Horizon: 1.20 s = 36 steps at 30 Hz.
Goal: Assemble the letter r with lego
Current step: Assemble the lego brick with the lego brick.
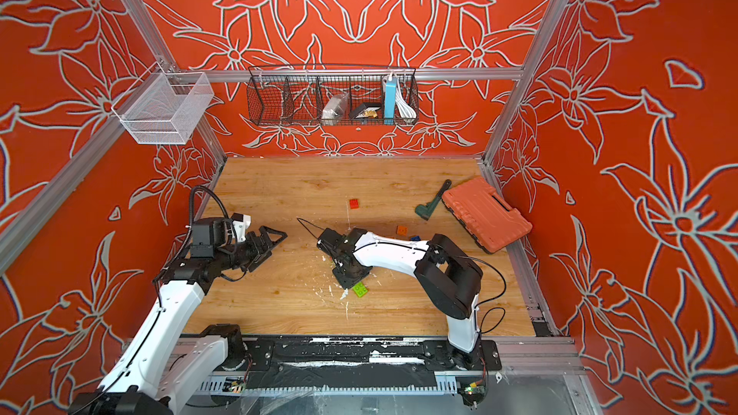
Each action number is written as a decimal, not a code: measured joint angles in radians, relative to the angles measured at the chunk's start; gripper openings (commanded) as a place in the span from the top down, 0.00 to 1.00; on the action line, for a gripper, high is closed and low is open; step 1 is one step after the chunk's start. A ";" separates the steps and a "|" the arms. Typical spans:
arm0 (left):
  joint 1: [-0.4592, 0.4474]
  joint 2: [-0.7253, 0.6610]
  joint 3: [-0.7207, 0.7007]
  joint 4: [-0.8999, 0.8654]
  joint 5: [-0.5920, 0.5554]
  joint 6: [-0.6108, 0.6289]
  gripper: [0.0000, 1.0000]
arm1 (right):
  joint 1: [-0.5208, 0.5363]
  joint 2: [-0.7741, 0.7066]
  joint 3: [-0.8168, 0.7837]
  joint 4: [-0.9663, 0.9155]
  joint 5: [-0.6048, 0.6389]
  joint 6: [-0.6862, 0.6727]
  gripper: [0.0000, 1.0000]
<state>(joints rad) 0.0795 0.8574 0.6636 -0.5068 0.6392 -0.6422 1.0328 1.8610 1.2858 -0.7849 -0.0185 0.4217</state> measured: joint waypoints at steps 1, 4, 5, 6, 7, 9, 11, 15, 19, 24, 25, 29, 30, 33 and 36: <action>0.000 0.000 0.000 0.000 0.002 0.001 0.03 | 0.000 0.000 0.000 0.000 0.000 0.000 1.00; 0.000 0.000 0.000 0.000 0.004 0.003 0.03 | 0.000 0.002 0.002 0.000 0.000 0.003 1.00; 0.000 0.000 0.000 0.000 0.006 0.003 0.03 | 0.000 0.003 0.003 0.000 0.000 0.003 1.00; 0.000 0.000 0.000 0.000 0.008 0.003 0.03 | 0.000 0.004 0.004 0.002 0.000 0.004 1.00; 0.000 0.000 0.000 0.000 0.010 0.003 0.03 | 0.000 0.005 0.005 0.002 0.000 0.004 1.00; 0.000 0.000 0.000 0.000 0.011 0.003 0.03 | 0.000 0.008 0.008 0.005 0.000 0.003 1.00; 0.000 0.000 0.000 0.000 0.011 0.003 0.03 | 0.000 0.012 0.010 0.009 0.001 0.003 1.00; 0.000 0.000 0.000 0.000 0.014 0.004 0.03 | 0.000 0.021 0.011 0.008 0.000 0.002 1.00; 0.000 0.000 0.000 0.001 0.016 0.011 0.03 | 0.000 0.021 0.011 0.007 0.000 -0.009 1.00; 0.000 0.000 0.000 0.000 0.018 0.015 0.03 | 0.002 0.021 0.000 0.018 -0.003 -0.033 1.00; 0.000 -0.001 0.000 0.000 0.018 0.016 0.03 | 0.005 0.019 -0.004 0.025 -0.004 -0.041 1.00; 0.000 -0.010 0.000 0.000 0.018 0.020 0.02 | 0.019 0.014 -0.021 0.043 0.010 -0.085 1.00; 0.000 -0.014 0.000 0.000 0.017 0.022 0.02 | 0.025 0.014 -0.024 0.046 0.017 -0.097 1.00; 0.000 -0.027 0.000 0.000 0.016 0.027 0.02 | 0.044 0.013 -0.037 0.059 0.031 -0.128 1.00; 0.000 -0.038 0.000 0.000 0.014 0.030 0.02 | 0.054 0.002 -0.059 0.080 0.039 -0.143 1.00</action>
<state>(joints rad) 0.0795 0.8192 0.6636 -0.5068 0.6533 -0.6125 1.0870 1.8633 1.2266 -0.7052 0.0200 0.2787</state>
